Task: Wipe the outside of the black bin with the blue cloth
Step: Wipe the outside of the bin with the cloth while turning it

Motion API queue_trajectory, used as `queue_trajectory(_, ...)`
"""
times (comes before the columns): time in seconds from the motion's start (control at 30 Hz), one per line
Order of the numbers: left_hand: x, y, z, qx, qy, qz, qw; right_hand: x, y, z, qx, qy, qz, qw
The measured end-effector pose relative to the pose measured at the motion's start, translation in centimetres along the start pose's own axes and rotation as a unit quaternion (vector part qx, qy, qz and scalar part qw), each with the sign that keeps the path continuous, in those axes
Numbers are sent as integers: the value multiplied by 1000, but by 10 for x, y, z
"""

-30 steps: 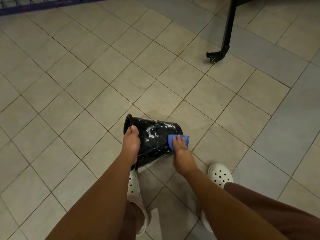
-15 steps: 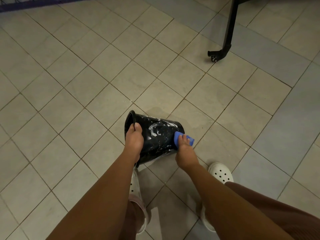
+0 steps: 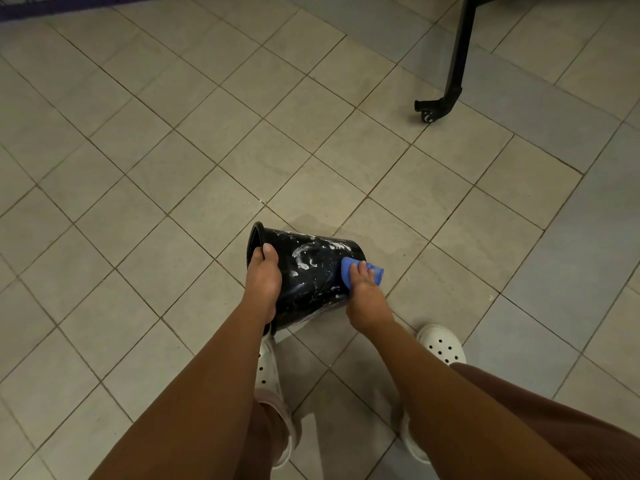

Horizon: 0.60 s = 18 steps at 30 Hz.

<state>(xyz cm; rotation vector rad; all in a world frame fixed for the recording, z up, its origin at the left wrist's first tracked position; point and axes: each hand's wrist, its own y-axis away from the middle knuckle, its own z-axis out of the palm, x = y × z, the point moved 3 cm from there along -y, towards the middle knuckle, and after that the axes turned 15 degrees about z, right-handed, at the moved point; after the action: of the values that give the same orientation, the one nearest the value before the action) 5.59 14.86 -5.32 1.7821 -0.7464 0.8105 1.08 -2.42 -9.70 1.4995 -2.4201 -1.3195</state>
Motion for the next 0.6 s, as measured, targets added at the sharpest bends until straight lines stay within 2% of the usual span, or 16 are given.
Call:
queue_trajectory(0.17,6,9,-7,-5,33,-15,999,3,-10,-7,23,2,-13,1000)
queue_trajectory(0.27,8,11,-14,-23,66,3,998,4,-9,-8,33,-11,-4,999)
queue_trajectory(0.33,8,12,-18,-40,51,39,997,7,-9,-8,61,-46,3,997)
queue_trajectory(0.4,8,15,-17,-54,37,65,996,8,-8,-5,57,-57,-19,997)
queue_trajectory(0.53,8,22,-8,-74,-17,54,996,9,0,-5,41,-120,-15,992)
queue_trajectory(0.6,11,24,-3,-83,-63,63,993,14,4,-2,35,-118,-22,992)
